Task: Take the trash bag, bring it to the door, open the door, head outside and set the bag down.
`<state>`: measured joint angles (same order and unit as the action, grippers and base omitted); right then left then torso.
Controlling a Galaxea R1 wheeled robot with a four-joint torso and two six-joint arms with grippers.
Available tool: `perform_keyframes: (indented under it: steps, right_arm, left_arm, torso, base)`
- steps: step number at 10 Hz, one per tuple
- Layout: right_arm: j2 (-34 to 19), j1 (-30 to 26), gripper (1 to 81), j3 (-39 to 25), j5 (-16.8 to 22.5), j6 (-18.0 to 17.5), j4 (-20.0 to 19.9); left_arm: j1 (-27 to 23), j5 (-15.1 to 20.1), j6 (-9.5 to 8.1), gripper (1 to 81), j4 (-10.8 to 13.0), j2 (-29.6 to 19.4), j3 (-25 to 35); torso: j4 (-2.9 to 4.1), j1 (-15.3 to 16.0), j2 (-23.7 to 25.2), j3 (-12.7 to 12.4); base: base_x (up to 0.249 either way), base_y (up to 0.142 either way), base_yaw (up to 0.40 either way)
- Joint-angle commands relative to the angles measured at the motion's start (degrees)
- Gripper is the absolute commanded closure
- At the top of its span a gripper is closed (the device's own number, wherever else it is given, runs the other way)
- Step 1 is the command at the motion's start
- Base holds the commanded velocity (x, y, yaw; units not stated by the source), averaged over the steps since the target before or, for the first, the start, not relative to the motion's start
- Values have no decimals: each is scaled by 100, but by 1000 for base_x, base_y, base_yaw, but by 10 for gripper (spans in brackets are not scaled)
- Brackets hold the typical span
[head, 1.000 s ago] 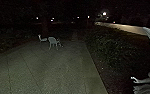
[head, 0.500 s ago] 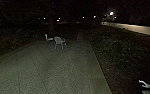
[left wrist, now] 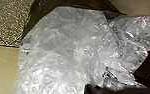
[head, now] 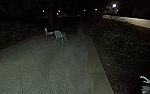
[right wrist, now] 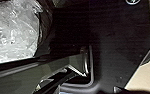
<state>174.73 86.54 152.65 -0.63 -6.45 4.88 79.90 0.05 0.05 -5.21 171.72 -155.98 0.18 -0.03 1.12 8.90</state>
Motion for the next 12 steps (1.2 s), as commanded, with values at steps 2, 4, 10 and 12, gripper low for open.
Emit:
perform_keyframes:
  steps: [2, 4, 10, 12]
  right_arm:
    - [82, -159, 10, -96, 362, 56, 40]
    - [91, -167, 10, -79, 362, 56, -4]
    - [117, -167, 10, -114, 362, 56, 22]
    - [117, -159, 10, -114, 362, 56, 31]
  left_arm:
    - [-847, 399, -5, 811, -498, -707, 716]
    - [-1338, 627, -5, 811, -823, -1217, 1121]
    - [-2500, 1287, -5, 811, -1658, -2193, 1641]
    - [-2763, 1296, -5, 811, -1817, -2378, 1623]
  torso:
    - [0, 3, 0, 703]
    - [0, 6, -2, 560]
    - [945, 10, -9, 850]
    - [961, 10, -9, 1285]
  base:
    - [0, 0, 0]
    - [0, 0, 0]
    - [0, 0, 0]
    - [0, 0, 0]
